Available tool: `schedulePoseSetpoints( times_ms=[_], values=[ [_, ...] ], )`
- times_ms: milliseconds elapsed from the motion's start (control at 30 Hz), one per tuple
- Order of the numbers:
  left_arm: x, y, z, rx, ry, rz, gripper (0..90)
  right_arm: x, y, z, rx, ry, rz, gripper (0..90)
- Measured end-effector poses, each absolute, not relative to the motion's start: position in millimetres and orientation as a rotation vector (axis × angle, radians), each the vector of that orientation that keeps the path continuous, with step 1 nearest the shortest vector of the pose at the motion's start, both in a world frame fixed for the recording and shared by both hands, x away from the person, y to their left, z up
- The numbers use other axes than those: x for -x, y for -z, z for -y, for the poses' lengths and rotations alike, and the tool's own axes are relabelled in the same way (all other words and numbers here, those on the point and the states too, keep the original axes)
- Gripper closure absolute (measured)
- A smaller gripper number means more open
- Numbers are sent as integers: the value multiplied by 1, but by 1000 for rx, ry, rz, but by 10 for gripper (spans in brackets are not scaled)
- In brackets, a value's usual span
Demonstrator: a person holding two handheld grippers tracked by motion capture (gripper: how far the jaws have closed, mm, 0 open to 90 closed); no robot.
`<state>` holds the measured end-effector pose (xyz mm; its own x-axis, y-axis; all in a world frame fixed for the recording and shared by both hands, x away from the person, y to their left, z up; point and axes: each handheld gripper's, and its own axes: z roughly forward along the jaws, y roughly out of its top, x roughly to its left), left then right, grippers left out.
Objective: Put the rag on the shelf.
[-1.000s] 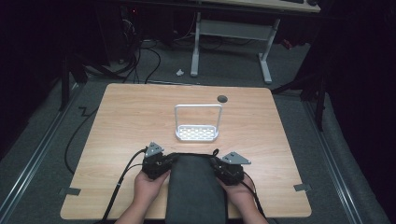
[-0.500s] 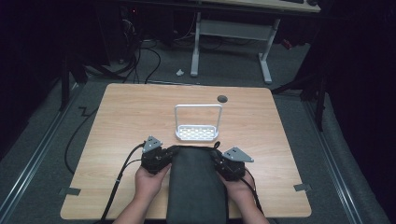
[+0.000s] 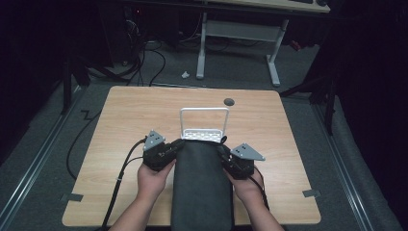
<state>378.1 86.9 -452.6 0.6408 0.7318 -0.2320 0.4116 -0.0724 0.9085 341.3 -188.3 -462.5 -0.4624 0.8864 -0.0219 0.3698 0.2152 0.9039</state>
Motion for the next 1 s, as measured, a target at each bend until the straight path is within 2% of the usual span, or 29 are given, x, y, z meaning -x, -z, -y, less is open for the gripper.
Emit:
schedulePoseSetpoints(
  times_ms=[600,1000],
  values=[
    [-384,422,-93,-1648,-419,-894,813,-349,435,179,-1102,-1269,-1869,760],
    [-381,394,-96,-1567,-469,-830,814,-345,400,179,-1034,-1312,-1786,760]
  ],
)
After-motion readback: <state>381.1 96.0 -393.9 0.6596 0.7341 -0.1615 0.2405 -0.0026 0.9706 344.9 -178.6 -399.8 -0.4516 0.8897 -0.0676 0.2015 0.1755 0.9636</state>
